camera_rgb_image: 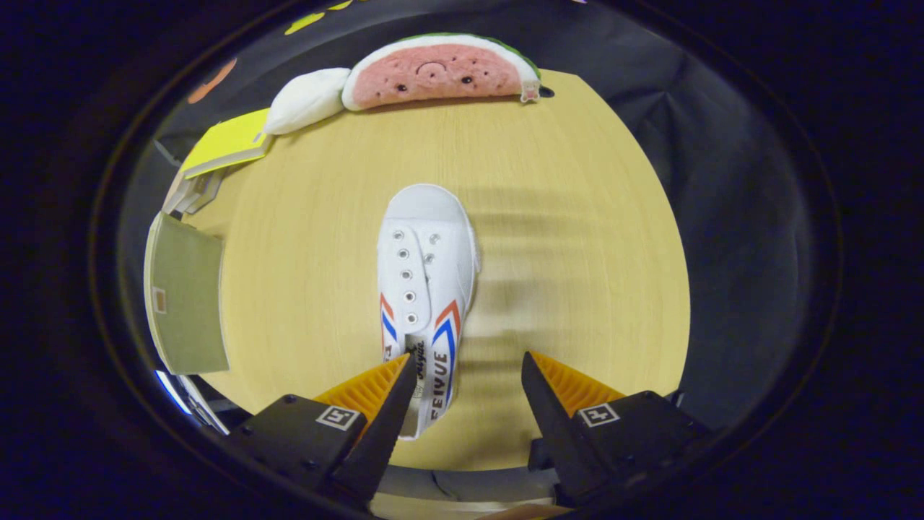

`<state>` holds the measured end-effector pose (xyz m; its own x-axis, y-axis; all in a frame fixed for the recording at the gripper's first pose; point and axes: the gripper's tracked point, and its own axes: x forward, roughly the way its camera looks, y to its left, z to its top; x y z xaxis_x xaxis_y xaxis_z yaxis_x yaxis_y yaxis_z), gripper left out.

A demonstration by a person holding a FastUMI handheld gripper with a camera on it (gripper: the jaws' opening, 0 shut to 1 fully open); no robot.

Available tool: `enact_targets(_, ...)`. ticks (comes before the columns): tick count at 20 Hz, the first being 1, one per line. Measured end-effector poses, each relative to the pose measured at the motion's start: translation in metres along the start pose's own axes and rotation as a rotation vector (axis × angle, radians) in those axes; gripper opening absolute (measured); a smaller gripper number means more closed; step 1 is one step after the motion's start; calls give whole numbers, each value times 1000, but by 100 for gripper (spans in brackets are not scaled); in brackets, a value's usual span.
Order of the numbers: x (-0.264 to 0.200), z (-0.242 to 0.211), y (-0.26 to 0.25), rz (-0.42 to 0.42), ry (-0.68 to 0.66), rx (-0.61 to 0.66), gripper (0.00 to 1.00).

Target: Open the storage box then place both shoes into the box .Put the left shoe in first, then the right shoe, with the right side of both shoes facing outward in a uniform manner.

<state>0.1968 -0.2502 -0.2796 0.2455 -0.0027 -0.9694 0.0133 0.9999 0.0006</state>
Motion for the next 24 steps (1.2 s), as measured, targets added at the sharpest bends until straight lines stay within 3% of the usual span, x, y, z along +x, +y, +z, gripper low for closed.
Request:
enact_targets(3,22,9,0,1,68,-15,93)
enact_targets(5,31,8,4,38,96,-12,86)
enact_targets(7,36,6,16,105,90,-12,72)
enact_targets(9,33,7,13,101,79,6,31)
enact_targets(12,24,8,11,109,90,0,6)
enact_targets(17,-7,13,8,149,49,66,6)
enact_targets(24,-115,17,1,197,-134,115,6)
